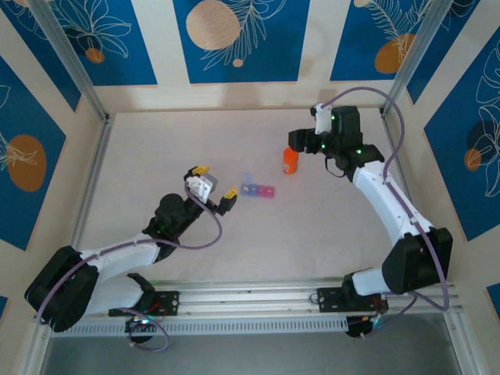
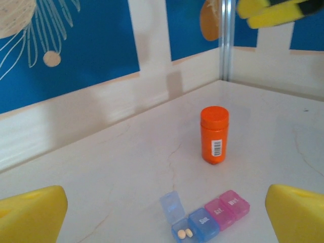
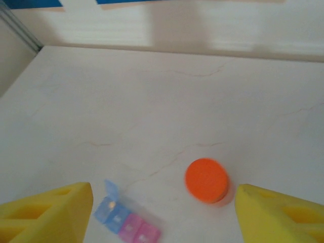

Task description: Sort the pills into containers

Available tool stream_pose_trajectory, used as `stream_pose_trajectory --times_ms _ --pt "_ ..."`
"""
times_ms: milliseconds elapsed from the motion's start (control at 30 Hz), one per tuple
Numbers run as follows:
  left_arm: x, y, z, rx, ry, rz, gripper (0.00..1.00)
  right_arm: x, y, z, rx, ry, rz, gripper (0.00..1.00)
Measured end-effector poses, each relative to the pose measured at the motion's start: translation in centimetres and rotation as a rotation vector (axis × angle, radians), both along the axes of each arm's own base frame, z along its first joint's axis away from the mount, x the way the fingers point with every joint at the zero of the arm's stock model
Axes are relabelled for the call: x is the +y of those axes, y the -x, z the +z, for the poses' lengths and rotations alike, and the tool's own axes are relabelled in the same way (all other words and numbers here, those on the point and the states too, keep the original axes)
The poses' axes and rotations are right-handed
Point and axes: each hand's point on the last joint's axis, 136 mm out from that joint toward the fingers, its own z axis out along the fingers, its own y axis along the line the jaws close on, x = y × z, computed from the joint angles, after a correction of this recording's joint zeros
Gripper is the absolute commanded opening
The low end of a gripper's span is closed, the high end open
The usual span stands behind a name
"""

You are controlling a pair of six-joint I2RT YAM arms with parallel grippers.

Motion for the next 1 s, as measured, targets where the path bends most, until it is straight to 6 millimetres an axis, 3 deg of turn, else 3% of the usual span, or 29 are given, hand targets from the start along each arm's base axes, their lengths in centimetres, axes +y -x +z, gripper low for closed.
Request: stream_pose_trajectory --times_ms 200,300,533,800,1000 --pt "0.5 -1.8 0.1 0.119 0.016 0.08 0.99 4.3 4.4 -6.1 0.152 0.005 0.066 0.71" --pt "0.6 -2.9 0.0 0.193 0.028 0.111 0.98 5.3 5.8 -8.4 0.205 0.011 0.084 0.71" --pt "1.3 -5.4 -2.5 0.387 0.07 0.185 0.98 5.5 5.2 -11.7 0.269 0.005 0.034 0.71" --pt "0.9 -8.0 -6.0 0.601 0.133 0.263 0.99 5.7 5.1 -17.4 0.386 0.011 -0.006 0.65" --pt "0.5 -9.7 -7.4 0.728 0.18 0.336 0.99 5.9 4.6 -19.5 0.415 0.01 -0.019 0.63"
